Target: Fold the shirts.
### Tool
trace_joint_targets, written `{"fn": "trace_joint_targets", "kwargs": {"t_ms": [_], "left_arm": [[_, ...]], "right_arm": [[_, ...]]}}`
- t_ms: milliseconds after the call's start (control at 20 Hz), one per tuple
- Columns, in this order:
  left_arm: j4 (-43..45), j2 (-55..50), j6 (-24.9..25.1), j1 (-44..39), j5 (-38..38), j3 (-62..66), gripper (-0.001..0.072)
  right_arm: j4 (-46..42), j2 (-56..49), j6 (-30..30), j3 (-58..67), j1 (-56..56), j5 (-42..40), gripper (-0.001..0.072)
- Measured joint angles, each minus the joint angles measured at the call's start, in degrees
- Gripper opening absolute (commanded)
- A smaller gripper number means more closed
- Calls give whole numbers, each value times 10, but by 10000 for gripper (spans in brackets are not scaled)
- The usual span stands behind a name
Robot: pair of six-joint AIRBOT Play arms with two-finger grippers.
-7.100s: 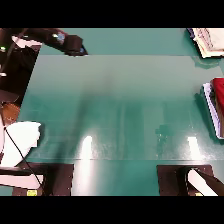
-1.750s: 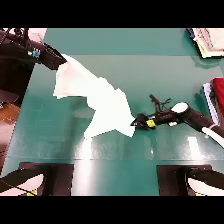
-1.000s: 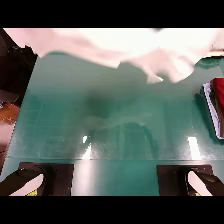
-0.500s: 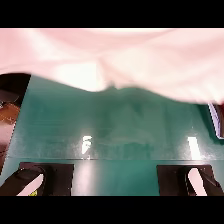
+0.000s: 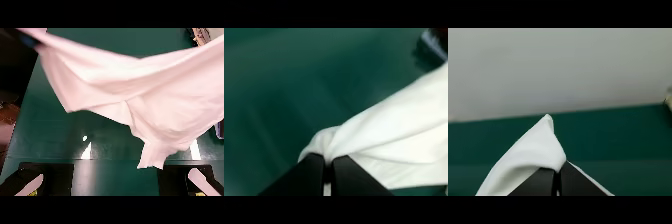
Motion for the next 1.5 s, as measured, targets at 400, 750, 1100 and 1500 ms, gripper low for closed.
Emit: {"fn": "trace_joint_targets", "kwargs": {"t_ms": [400, 750, 1100, 1500], "left_arm": [[10, -191, 23, 0, 114, -186, 25], [42, -299, 20, 4, 233, -125, 550], [75, -298, 4, 113, 120, -35, 549], [16, -195, 30, 192, 60, -293, 548]], "right_arm": [[-139, -284, 33, 4, 224, 67, 17], [-169, -396, 41, 5, 281, -67, 406], [-171, -388, 32, 23, 234, 23, 121], [-171, -213, -9, -221, 213, 71, 121]]}}
